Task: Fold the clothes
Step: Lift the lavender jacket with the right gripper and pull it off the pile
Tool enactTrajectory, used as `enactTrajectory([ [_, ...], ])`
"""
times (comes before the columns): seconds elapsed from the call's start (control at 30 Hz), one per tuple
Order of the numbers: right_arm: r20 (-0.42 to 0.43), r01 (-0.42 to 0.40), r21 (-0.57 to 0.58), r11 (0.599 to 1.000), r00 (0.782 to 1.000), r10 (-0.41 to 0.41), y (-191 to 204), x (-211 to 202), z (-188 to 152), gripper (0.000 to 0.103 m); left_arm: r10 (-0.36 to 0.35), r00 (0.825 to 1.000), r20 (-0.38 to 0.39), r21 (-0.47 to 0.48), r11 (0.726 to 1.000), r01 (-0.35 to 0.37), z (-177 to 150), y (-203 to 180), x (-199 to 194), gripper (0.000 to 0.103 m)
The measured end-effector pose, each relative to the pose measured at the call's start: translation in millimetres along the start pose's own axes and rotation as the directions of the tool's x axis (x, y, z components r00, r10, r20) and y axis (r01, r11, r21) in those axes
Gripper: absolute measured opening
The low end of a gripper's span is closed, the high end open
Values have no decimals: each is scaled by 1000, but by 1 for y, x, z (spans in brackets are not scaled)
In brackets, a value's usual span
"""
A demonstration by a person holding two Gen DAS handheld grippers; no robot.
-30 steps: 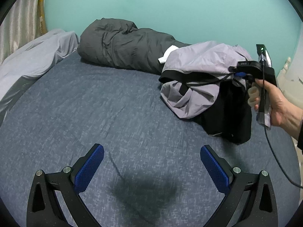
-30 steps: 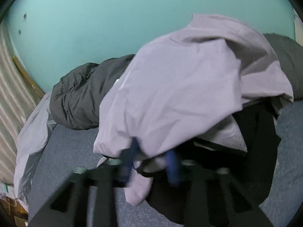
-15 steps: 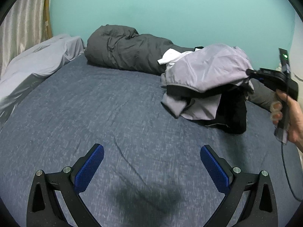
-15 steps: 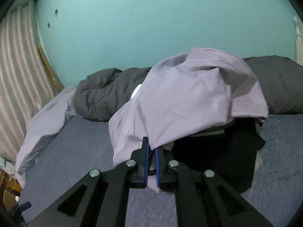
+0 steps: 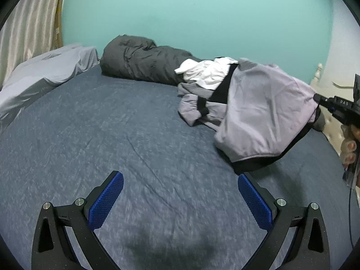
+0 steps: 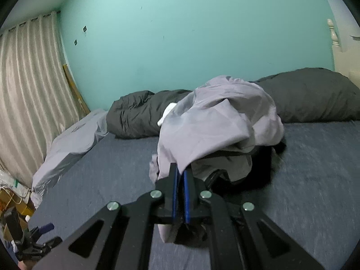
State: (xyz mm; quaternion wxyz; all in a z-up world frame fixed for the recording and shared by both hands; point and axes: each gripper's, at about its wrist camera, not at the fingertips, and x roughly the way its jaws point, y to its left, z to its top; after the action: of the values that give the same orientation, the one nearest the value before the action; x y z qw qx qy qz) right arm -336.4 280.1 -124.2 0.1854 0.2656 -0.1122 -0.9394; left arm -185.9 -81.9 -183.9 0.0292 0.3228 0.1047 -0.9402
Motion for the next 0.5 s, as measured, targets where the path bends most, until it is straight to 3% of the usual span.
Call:
enactTrajectory([
  [0.17,-8,-17,47,999,1000,18,21,-62,-36,4,-16,1000,6,34,999,16,-31,-9,-43,103],
  [0.3,-24,-12,38,999,1000,13,46,-108,-56,4,-18,1000,-2,3,1000,18,-49,-4,-85,103],
  [0.5,-38,-26,13,1000,999,27,82,-160,-70,4,-5,1000,25,14,1000,4,-56,8,-141,103],
])
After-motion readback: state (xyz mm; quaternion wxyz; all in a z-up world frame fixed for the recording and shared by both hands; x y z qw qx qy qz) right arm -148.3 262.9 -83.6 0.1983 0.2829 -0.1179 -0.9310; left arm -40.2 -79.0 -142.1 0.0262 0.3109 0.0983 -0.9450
